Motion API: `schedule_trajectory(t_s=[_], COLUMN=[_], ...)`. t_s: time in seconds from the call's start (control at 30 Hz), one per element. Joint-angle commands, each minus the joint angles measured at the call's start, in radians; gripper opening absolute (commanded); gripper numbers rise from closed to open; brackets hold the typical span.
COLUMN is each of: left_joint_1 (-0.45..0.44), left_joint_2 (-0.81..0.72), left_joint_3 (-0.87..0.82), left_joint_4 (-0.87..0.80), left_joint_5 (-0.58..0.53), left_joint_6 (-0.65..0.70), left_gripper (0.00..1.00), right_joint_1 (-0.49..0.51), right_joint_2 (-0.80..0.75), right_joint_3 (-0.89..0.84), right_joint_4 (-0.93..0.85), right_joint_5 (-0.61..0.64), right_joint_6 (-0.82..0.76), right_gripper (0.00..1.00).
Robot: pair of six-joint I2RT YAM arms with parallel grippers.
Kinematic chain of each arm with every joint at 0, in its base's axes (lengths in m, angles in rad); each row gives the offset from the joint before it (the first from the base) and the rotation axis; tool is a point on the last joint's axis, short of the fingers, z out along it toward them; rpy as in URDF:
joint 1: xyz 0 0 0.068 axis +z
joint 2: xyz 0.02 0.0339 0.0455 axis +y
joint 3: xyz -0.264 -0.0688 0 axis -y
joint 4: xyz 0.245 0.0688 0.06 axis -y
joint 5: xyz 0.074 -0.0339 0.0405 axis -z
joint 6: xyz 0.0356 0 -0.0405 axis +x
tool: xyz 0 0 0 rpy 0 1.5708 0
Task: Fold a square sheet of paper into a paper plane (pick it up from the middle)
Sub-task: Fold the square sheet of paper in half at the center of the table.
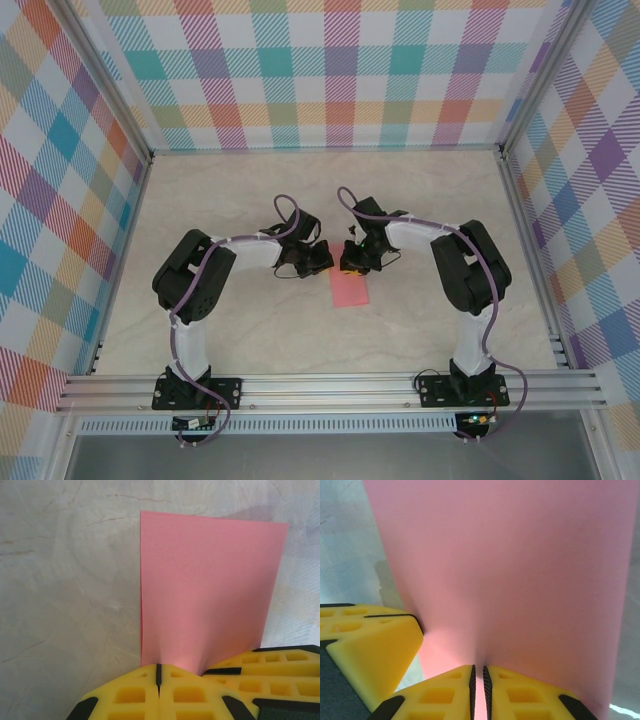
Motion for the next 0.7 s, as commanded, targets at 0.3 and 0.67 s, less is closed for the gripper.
schedule_trajectory(t_s=[0.3, 0.67], left_joint_1=[-0.014, -0.014], left_joint_2=[0.111, 0.111], left_joint_3=[-0.089, -0.106], left_joint_4=[-0.197, -0.189], left_joint_5=[-0.141, -0.146], left_joint_6=[-0.019, -0.032], left_gripper=[0.00, 0.00], right_joint_1=[-0.055, -0.105], right_joint_2=[-0.109, -0.207], right_joint_3=[-0.210, -0.363], right_joint_4=[0.106, 0.131], right_joint_5=[0.018, 0.047], right_joint_6=[-0.054, -0.047], right_gripper=[0.16, 0.15])
